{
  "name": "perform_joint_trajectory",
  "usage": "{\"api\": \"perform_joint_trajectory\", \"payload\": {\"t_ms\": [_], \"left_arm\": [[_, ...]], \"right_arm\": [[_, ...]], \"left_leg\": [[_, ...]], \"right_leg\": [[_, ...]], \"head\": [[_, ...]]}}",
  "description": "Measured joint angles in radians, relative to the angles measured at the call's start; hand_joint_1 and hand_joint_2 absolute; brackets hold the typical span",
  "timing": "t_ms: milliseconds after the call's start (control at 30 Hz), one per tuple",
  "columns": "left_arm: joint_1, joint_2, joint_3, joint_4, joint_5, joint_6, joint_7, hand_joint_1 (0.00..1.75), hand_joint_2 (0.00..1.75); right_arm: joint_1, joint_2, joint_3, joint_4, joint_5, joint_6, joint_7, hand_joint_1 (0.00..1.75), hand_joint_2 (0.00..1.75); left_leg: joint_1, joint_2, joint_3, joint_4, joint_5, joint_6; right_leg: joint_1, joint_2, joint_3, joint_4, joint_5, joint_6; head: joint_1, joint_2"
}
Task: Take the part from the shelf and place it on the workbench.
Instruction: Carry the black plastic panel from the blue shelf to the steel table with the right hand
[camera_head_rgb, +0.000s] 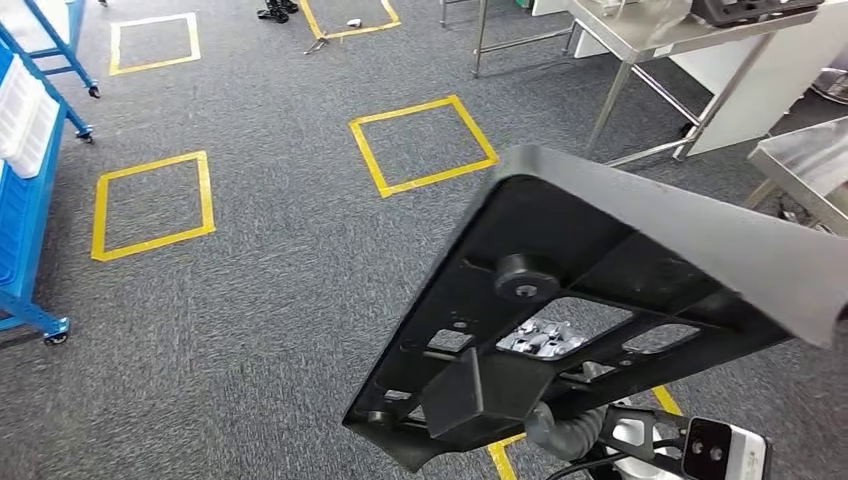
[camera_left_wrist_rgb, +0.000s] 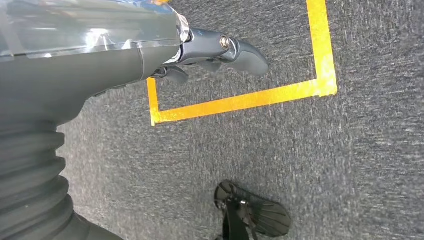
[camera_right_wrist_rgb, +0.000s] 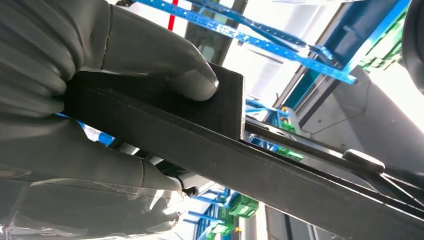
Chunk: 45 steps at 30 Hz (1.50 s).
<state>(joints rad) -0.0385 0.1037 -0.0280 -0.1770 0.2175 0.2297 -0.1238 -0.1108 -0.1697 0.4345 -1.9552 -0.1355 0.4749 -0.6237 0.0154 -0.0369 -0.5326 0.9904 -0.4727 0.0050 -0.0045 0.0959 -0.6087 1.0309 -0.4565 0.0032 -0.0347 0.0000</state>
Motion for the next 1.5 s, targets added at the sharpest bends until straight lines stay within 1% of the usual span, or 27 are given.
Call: {"api": "perform_joint_trajectory", "payload": {"t_ms": [67,100,167,200,233,300,367,400,467,500,533,600,667,700,767,833,900,967,1000,1067,1133,1200,1233,1267,1333,1400,1500], "left_arm": [[0.0,-0.001,-0.001,0.0,-0.009,-0.001,0.007,0.0,1.75],[0.001,-0.001,-0.002,0.0,-0.013,-0.001,0.011,0.0,1.75],[0.002,-0.001,-0.004,0.0,-0.017,-0.001,0.014,0.0,1.75],[0.002,-0.001,-0.006,0.0,-0.018,-0.001,0.015,0.0,1.75],[0.001,-0.001,-0.007,0.0,-0.019,-0.001,0.015,0.0,1.75],[0.0,-0.002,-0.008,0.0,-0.013,-0.001,0.014,0.0,1.75],[0.0,-0.004,-0.008,0.0,0.0,0.003,0.01,0.0,1.75],[0.001,-0.005,-0.007,0.0,0.006,0.006,0.008,0.0,1.75],[0.001,-0.009,-0.007,0.0,0.013,0.011,0.003,0.0,1.75],[0.0,-0.011,-0.006,0.0,0.014,0.012,0.002,0.0,1.75],[0.001,-0.013,-0.006,0.0,0.014,0.013,0.0,0.0,1.75],[0.005,-0.014,-0.005,0.0,0.014,0.014,-0.002,0.0,1.75],[0.009,-0.015,-0.004,0.0,0.014,0.015,-0.002,0.0,1.75],[0.011,-0.015,-0.003,0.0,0.016,0.015,-0.002,0.0,1.75],[0.014,-0.016,0.0,0.0,0.022,0.015,-0.003,0.0,1.75],[0.017,-0.017,0.003,0.0,0.031,0.014,-0.005,0.0,1.75],[0.018,-0.019,0.005,0.0,0.038,0.013,-0.01,0.0,1.75],[0.015,-0.026,0.008,0.0,0.045,0.012,-0.018,0.0,1.75],[0.014,-0.03,0.01,0.0,0.048,0.011,-0.023,0.0,1.75],[0.015,-0.038,0.013,0.0,0.05,0.009,-0.03,0.0,1.75],[0.02,-0.042,0.018,0.0,0.051,0.007,-0.032,0.0,1.75],[0.022,-0.045,0.025,0.0,0.054,0.006,-0.032,0.0,1.75],[0.021,-0.047,0.027,0.0,0.057,0.006,-0.032,0.0,1.75],[0.021,-0.048,0.029,0.0,0.06,0.006,-0.032,0.0,1.75],[0.019,-0.052,0.033,0.0,0.069,0.008,-0.032,0.0,1.75],[0.019,-0.054,0.039,0.0,0.074,0.011,-0.032,0.0,1.75],[0.016,-0.056,0.049,0.0,0.076,0.013,-0.025,0.0,1.75]], "right_arm": [[-0.012,0.0,0.025,0.004,0.006,-0.025,0.0,1.75,1.75],[-0.017,0.0,0.039,0.007,0.008,-0.035,0.0,1.75,1.75],[-0.022,0.0,0.063,0.013,0.009,-0.047,0.0,1.75,1.75],[-0.023,0.0,0.072,0.016,0.009,-0.049,0.0,1.75,1.75],[-0.025,0.0,0.081,0.019,0.007,-0.05,0.0,1.75,1.75],[-0.032,0.0,0.095,0.026,-0.003,-0.044,0.0,1.75,1.75],[-0.048,0.002,0.11,0.04,-0.02,-0.027,0.0,1.75,1.75],[-0.059,0.004,0.118,0.051,-0.027,-0.017,0.0,1.75,1.75],[-0.081,0.01,0.134,0.076,-0.036,-0.002,0.0,1.75,1.75],[-0.089,0.014,0.139,0.086,-0.038,0.001,0.0,1.75,1.75],[-0.097,0.018,0.145,0.094,-0.039,0.003,0.0,1.75,1.75],[-0.11,0.026,0.154,0.11,-0.04,0.003,0.0,1.75,1.75],[-0.116,0.032,0.162,0.126,-0.041,0.003,0.0,1.75,1.75],[-0.117,0.034,0.164,0.132,-0.042,0.005,0.0,1.75,1.75],[-0.119,0.036,0.169,0.145,-0.046,0.011,0.0,1.75,1.75],[-0.128,0.04,0.175,0.16,-0.049,0.017,0.0,1.75,1.75],[-0.142,0.046,0.184,0.177,-0.044,0.02,0.0,1.75,1.75],[-0.155,0.052,0.192,0.19,-0.033,0.02,0.001,1.75,1.75],[-0.162,0.055,0.194,0.195,-0.028,0.019,0.002,1.75,1.75],[-0.178,0.06,0.198,0.203,-0.021,0.018,0.004,1.75,1.75],[-0.194,0.062,0.203,0.212,-0.019,0.014,0.005,1.75,1.75],[-0.201,0.062,0.206,0.223,-0.02,0.01,0.006,1.75,1.75],[-0.203,0.062,0.208,0.228,-0.021,0.007,0.007,1.75,1.75],[-0.205,0.061,0.208,0.233,-0.024,0.004,0.007,1.75,1.75],[-0.214,0.06,0.208,0.241,-0.032,0.001,0.007,1.75,1.75],[-0.224,0.059,0.208,0.247,-0.042,0.003,0.007,1.75,1.75],[-0.236,0.055,0.208,0.256,-0.058,0.011,0.009,1.75,1.75]], "left_leg": [[0.001,0.027,0.0,-0.006,0.005,0.011],[-0.001,0.039,-0.002,-0.006,0.005,0.014],[-0.003,0.065,-0.003,-0.006,0.004,0.014],[-0.003,0.077,-0.003,-0.005,0.003,0.013],[-0.003,0.088,-0.001,-0.004,0.001,0.012],[-0.004,0.107,0.003,-0.003,-0.003,0.005],[-0.008,0.125,0.008,-0.003,-0.008,-0.004],[-0.01,0.134,0.011,-0.004,-0.01,-0.01],[-0.01,0.151,0.014,-0.005,-0.013,-0.022],[-0.009,0.145,0.014,0.001,-0.021,-0.028],[-0.006,0.126,0.006,0.024,-0.039,-0.033],[-0.002,0.07,-0.042,0.135,-0.103,-0.041],[-0.001,0.047,-0.107,0.267,-0.155,-0.045],[-0.001,0.045,-0.122,0.292,-0.153,-0.045],[-0.001,0.038,-0.095,0.219,-0.091,-0.042],[0.002,-0.003,-0.035,0.075,-0.024,-0.036],[0.002,-0.035,-0.008,0.007,-0.006,-0.027],[0.001,-0.021,-0.006,0.003,-0.004,-0.016],[0.002,-0.009,-0.004,-0.001,0.0,-0.009],[0.006,0.017,-0.002,-0.01,0.007,0.005],[0.004,0.041,-0.003,-0.011,0.008,0.011],[0.002,0.066,-0.003,-0.01,0.006,0.011],[0.002,0.077,-0.003,-0.01,0.005,0.009],[0.002,0.088,-0.001,-0.008,0.003,0.008],[0.0,0.107,0.003,-0.005,-0.004,0.0],[-0.006,0.124,0.006,-0.001,-0.011,-0.01],[-0.006,0.147,0.013,0.0,-0.019,-0.026]], "right_leg": [[0.002,-0.062,-0.043,0.09,-0.054,0.005],[0.0,-0.079,-0.076,0.159,-0.088,0.007],[-0.005,-0.089,-0.127,0.265,-0.122,0.012],[-0.007,-0.091,-0.128,0.269,-0.111,0.014],[-0.008,-0.097,-0.108,0.231,-0.084,0.014],[-0.005,-0.131,-0.03,0.087,-0.024,0.008],[0.003,-0.163,0.02,-0.01,0.0,-0.001],[0.007,-0.165,0.024,-0.022,-0.003,-0.005],[0.006,-0.14,0.02,-0.024,0.002,-0.013],[0.003,-0.129,0.021,-0.027,0.005,-0.019],[0.0,-0.118,0.021,-0.031,0.008,-0.025],[-0.003,-0.1,0.021,-0.034,0.013,-0.034],[-0.002,-0.077,0.019,-0.034,0.014,-0.037],[-0.001,-0.064,0.019,-0.033,0.014,-0.038],[-0.001,-0.037,0.02,-0.029,0.014,-0.037],[-0.001,-0.013,0.018,-0.024,0.013,-0.032],[-0.001,0.007,0.01,-0.021,0.016,-0.02],[-0.003,0.025,0.004,-0.023,0.021,-0.006],[-0.002,0.017,0.0,-0.019,0.019,-0.001],[0.002,-0.029,-0.026,0.033,-0.016,0.006],[-0.001,-0.078,-0.086,0.159,-0.081,0.011],[-0.006,-0.09,-0.131,0.256,-0.111,0.016],[-0.007,-0.093,-0.127,0.249,-0.097,0.017],[-0.008,-0.1,-0.102,0.204,-0.068,0.017],[-0.003,-0.142,-0.024,0.061,-0.011,0.009],[0.005,-0.174,0.015,-0.016,0.006,0.0],[0.006,-0.146,0.013,-0.024,0.008,-0.011]], "head": [[0.0,0.0],[0.0,0.0],[0.0,0.0],[0.0,0.0],[0.0,0.0],[0.0,0.0],[0.0,0.0],[0.0,0.0],[0.0,0.0],[0.0,0.0],[0.0,0.0],[0.0,0.0],[0.0,0.0],[0.0,0.0],[0.0,0.0],[0.0,0.0],[0.0,0.0],[0.0,0.0],[0.0,0.0],[0.0,0.0],[0.0,0.0],[0.0,0.0],[0.0,0.0],[0.0,0.0],[0.0,0.0],[0.0,0.0],[0.0,0.0]]}}
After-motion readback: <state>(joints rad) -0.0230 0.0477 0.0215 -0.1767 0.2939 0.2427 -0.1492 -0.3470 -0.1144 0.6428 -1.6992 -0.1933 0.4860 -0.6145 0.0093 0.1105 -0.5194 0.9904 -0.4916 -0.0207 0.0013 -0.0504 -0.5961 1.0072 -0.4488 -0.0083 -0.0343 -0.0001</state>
